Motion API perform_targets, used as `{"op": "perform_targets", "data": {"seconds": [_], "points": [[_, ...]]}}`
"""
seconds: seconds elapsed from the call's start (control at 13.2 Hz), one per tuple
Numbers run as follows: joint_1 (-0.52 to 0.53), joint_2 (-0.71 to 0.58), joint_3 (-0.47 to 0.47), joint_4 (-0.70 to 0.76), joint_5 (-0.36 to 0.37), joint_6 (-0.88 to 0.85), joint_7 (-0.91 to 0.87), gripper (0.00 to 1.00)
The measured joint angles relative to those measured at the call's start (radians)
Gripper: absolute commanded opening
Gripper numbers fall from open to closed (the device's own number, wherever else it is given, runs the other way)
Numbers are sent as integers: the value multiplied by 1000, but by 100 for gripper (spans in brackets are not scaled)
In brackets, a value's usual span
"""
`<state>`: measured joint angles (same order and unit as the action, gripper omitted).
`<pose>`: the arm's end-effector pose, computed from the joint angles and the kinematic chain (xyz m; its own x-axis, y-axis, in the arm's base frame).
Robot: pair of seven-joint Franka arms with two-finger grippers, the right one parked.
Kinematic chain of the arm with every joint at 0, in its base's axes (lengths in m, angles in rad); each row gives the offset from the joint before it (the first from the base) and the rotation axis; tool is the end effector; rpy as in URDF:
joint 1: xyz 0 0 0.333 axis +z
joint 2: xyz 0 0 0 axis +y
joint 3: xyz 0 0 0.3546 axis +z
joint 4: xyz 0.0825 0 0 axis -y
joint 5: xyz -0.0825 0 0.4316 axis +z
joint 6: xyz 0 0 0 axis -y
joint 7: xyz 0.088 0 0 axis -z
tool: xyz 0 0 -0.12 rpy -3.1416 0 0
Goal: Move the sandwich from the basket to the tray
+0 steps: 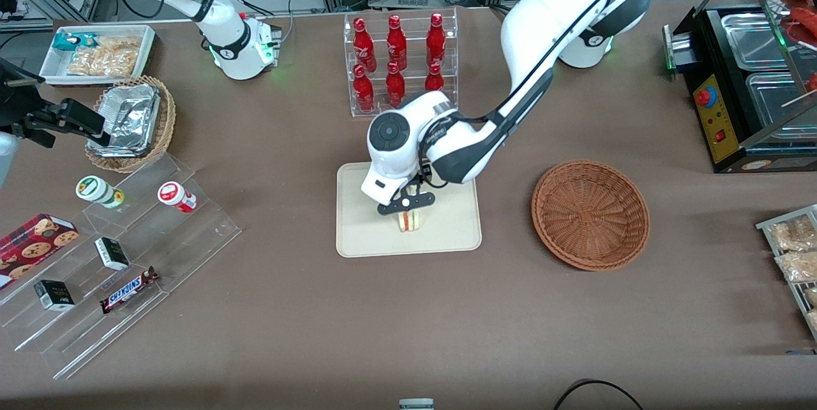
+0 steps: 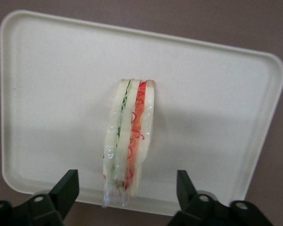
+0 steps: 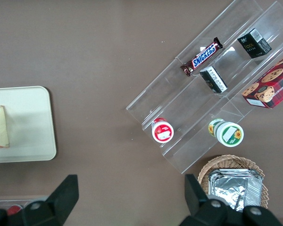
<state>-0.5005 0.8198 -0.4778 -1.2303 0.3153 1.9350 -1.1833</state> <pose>0.5558 -0.5959 0.3042 0.9751 0.2136 -0.0605 0.2135 -0.9769 -0.0082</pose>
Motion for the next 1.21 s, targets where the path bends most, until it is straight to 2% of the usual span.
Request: {"op": "perform_targets", "data": {"seconds": [0.38,0.68,0.98,1.21], "points": [[37,-129,12,1,0,-127,-2,100],[145,-184,14,-13,0,-241,7,100],[226,-275,13,-134,0,-244,35,100],[288,-370,13,-260,-1,-241,120,100]]}}
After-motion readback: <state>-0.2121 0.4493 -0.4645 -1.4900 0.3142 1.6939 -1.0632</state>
